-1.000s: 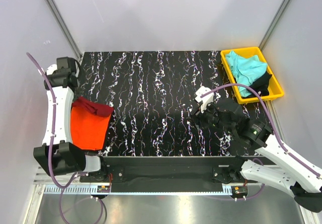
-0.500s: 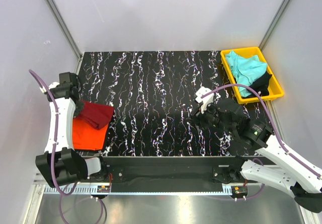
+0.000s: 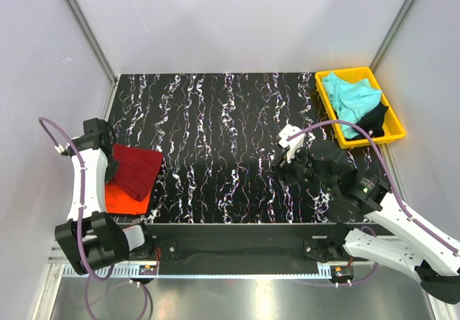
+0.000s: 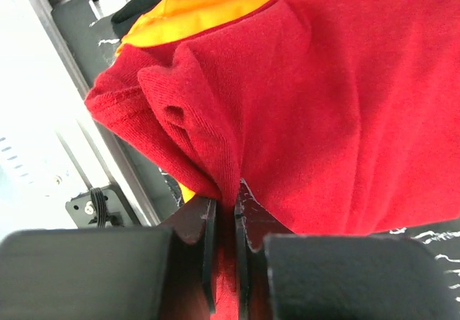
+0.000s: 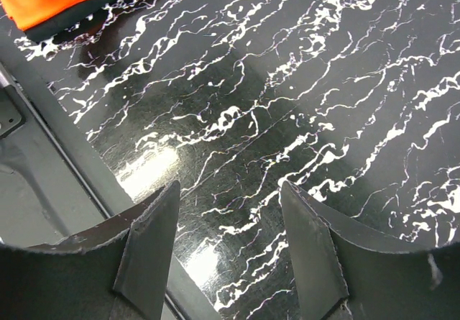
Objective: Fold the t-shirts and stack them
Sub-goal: Neatly place the folded tshirt to the corner
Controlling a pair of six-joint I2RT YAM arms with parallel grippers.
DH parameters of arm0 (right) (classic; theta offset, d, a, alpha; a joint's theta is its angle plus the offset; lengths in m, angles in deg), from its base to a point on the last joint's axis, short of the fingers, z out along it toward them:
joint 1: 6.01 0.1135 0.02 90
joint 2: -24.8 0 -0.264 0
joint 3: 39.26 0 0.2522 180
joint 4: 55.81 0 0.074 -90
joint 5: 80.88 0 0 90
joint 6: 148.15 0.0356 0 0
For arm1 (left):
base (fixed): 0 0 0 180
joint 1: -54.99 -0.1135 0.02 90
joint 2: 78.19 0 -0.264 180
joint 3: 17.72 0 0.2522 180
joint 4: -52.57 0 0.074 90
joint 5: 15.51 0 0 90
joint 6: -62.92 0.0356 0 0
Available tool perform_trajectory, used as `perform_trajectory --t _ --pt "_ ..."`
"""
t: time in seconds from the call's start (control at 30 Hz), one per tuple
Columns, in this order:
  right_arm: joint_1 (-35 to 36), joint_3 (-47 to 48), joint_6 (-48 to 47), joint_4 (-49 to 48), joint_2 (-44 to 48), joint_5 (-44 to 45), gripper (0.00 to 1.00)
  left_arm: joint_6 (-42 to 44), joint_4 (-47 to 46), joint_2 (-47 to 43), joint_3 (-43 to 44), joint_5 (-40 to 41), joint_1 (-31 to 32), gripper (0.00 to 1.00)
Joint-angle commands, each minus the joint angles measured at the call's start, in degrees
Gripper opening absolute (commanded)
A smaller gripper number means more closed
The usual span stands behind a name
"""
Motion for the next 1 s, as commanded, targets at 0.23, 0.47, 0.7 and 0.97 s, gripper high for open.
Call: perform_trajectory --t 0.23,0.47,0.7,0.97 --pt "-0.2 0.2 0.7 0.4 1.0 -1.7 0.66 -2.4 1.4 0.9 -2.3 3.9 -2.6 0.10" --pt "-0.2 0.5 0.4 0.4 0.8 -1.7 0.66 -2.8 1.8 0.4 -3.4 6.1 -5.3 0.22" --pt "-0.3 0.0 0.3 0.5 1.0 -1.9 0.67 -8.0 5.6 -5.0 -2.2 6.5 -6.4 0.99" --pt "-0.2 -1.5 2.6 0.3 1.2 -0.8 0.69 -9.2 3.3 -4.0 9.1 0.2 12.5 0.99"
